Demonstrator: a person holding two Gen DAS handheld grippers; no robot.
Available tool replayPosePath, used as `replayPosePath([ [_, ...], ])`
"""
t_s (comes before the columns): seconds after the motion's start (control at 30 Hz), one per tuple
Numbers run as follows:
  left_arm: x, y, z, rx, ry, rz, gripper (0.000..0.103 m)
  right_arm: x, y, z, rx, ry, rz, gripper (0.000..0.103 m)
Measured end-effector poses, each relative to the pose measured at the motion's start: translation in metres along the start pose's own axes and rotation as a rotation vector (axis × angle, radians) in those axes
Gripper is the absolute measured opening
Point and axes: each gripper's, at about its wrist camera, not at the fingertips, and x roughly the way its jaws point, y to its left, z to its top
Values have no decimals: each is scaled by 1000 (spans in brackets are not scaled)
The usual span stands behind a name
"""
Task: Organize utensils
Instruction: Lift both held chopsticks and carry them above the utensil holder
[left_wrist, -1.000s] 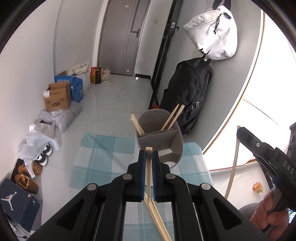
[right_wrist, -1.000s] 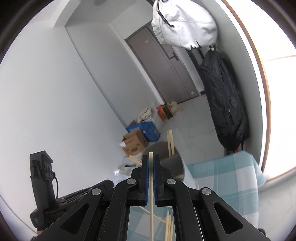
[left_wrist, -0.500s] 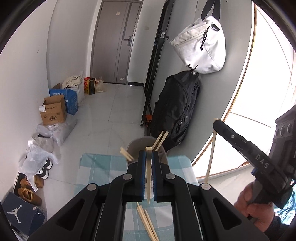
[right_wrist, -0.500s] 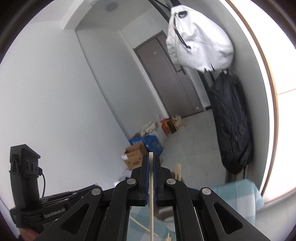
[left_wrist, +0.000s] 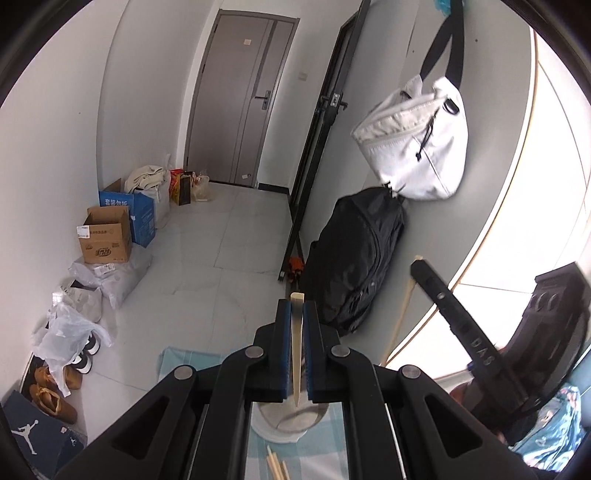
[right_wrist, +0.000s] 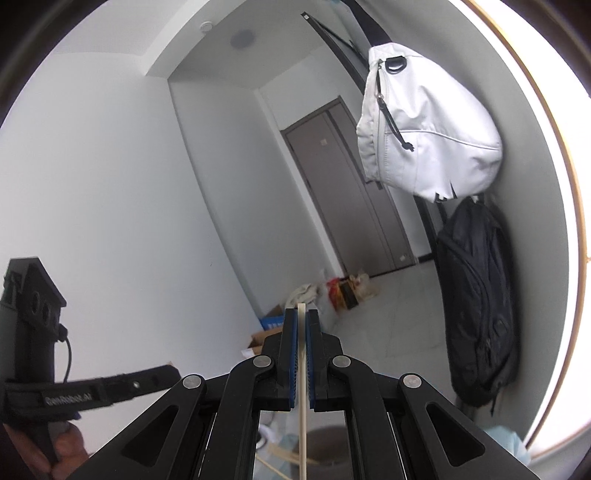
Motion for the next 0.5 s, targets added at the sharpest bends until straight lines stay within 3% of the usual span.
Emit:
replayPosePath([
  [0.27, 17, 11, 22, -17, -12, 1, 2, 46, -10, 8, 0, -16, -35, 3],
  [0.5, 44, 24, 21, -33, 29, -3, 2, 86, -16, -13, -8, -10, -92, 3],
])
